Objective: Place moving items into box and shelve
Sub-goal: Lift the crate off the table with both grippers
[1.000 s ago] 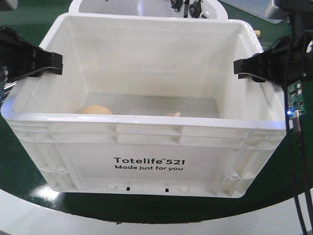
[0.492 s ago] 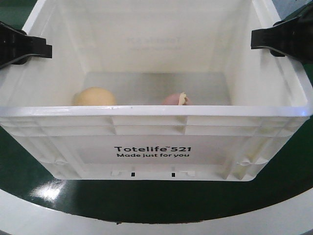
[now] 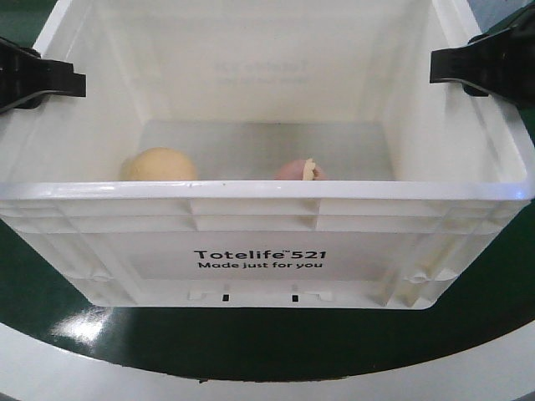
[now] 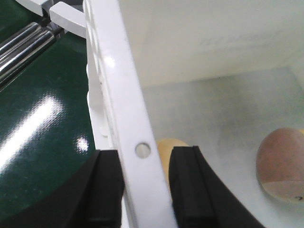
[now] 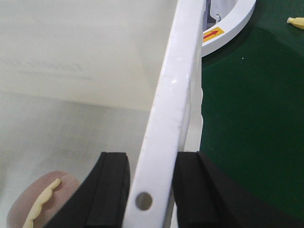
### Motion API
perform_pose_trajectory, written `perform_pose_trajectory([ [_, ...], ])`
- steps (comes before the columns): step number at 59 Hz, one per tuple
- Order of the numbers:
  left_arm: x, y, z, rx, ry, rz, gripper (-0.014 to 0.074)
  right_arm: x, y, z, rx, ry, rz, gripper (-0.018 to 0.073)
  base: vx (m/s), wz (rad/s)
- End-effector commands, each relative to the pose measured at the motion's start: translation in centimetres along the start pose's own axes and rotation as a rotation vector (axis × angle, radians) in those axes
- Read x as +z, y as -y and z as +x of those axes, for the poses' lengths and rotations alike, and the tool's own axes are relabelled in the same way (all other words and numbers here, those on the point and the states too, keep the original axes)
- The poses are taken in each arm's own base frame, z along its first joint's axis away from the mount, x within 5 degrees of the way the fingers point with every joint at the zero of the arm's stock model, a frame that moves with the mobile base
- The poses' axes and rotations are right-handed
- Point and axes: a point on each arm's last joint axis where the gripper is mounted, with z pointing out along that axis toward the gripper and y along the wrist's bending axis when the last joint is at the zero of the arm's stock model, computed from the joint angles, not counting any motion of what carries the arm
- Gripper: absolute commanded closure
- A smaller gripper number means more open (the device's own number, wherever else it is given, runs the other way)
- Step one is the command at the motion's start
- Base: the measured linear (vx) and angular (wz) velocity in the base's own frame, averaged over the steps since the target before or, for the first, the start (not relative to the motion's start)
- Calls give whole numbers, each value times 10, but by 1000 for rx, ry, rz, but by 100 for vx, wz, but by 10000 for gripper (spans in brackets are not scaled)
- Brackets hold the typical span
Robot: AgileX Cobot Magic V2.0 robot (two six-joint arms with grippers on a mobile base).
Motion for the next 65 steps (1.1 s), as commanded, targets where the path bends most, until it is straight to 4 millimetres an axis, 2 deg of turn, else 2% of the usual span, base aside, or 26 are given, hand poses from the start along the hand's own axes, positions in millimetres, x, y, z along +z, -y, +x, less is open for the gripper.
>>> perform_pose_trajectory([
  [1,-27,11,-24,4,238,52,603,-20,-2,-24,12,193,-15,568,0,0],
  [65,-27,11,-24,4,238,52,603,-20,-2,-23,12,189,-15,568,0,0],
])
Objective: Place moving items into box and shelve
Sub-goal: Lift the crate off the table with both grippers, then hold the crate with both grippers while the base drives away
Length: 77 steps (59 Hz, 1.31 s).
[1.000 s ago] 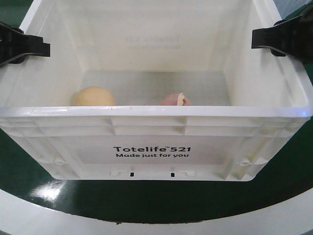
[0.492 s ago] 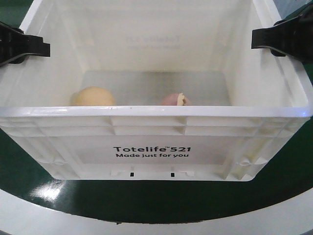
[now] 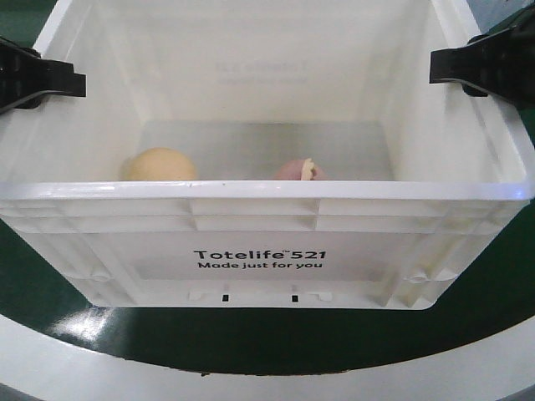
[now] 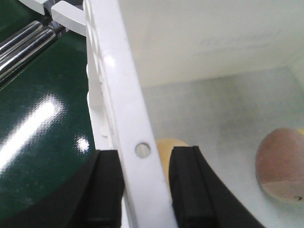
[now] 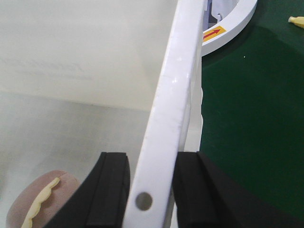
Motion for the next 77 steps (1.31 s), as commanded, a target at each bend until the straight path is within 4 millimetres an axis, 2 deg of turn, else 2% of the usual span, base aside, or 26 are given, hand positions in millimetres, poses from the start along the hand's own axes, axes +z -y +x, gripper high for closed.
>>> perform_pose_trajectory([
  [1,-27,11,-24,4,238,52,603,-20,-2,-23,12,191,-15,568,-4,0],
  [45,-27,11,-24,4,238,52,603,-20,-2,-23,12,191,-15,568,-11,5],
  [77,-27,11,-24,4,238,52,603,-20,-2,-23,12,192,-15,568,-11,24],
])
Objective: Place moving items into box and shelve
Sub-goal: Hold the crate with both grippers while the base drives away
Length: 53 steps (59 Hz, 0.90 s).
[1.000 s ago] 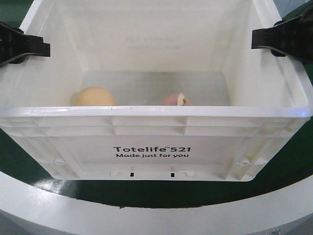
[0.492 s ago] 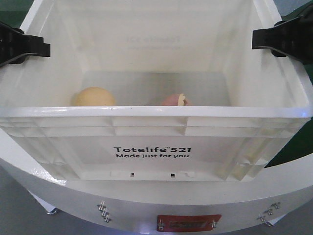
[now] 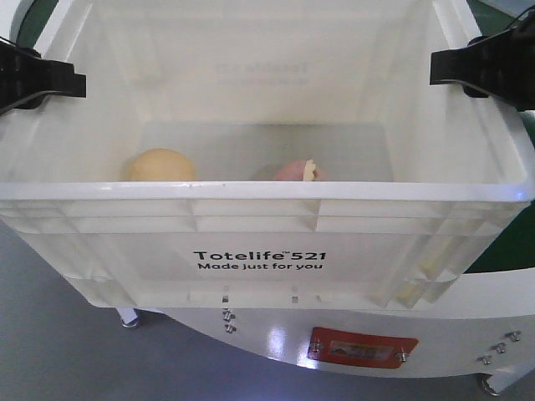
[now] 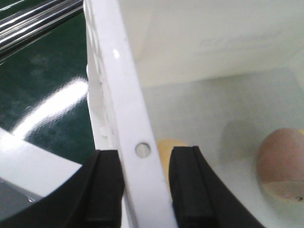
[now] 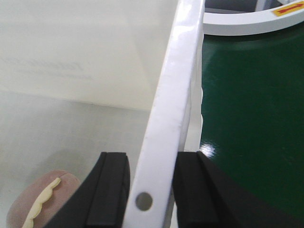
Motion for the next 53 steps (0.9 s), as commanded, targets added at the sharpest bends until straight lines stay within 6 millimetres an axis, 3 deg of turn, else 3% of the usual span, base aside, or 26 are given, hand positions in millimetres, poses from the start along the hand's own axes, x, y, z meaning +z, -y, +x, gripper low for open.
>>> perform_pose_trajectory([
  [1,-27,11,-24,4,239,52,603,-20,-2,-24,12,197,-15,568,-11,30],
  [23,-27,11,-24,4,239,52,603,-20,-2,-24,12,197,-15,568,-12,40],
  [53,-27,11,-24,4,239,52,603,-20,-2,-24,12,197,-15,568,-16,61],
])
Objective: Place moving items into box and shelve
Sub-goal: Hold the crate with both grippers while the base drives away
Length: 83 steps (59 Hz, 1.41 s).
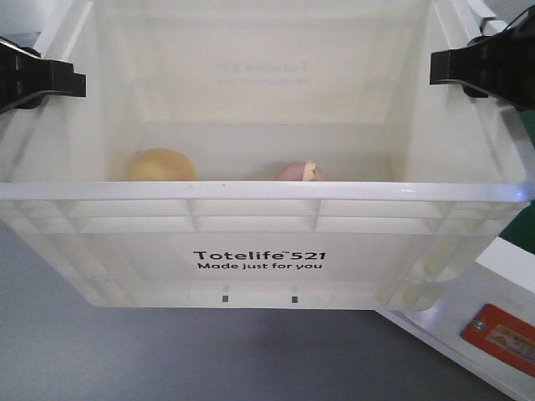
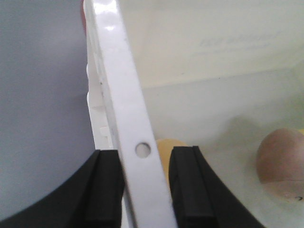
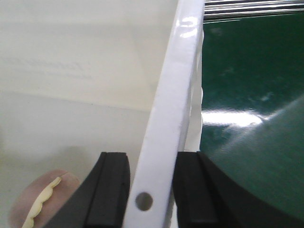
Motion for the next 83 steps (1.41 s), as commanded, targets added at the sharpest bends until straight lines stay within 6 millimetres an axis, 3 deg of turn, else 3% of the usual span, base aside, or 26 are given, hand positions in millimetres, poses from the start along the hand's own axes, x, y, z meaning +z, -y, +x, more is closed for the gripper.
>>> perform_pose_trajectory([
  [1,-27,11,-24,4,238,52,603,-20,-2,-24,12,197,-15,568,-17,67],
  [83,-27,11,-24,4,239,52,603,-20,-2,-24,12,197,-16,568,-15,75],
])
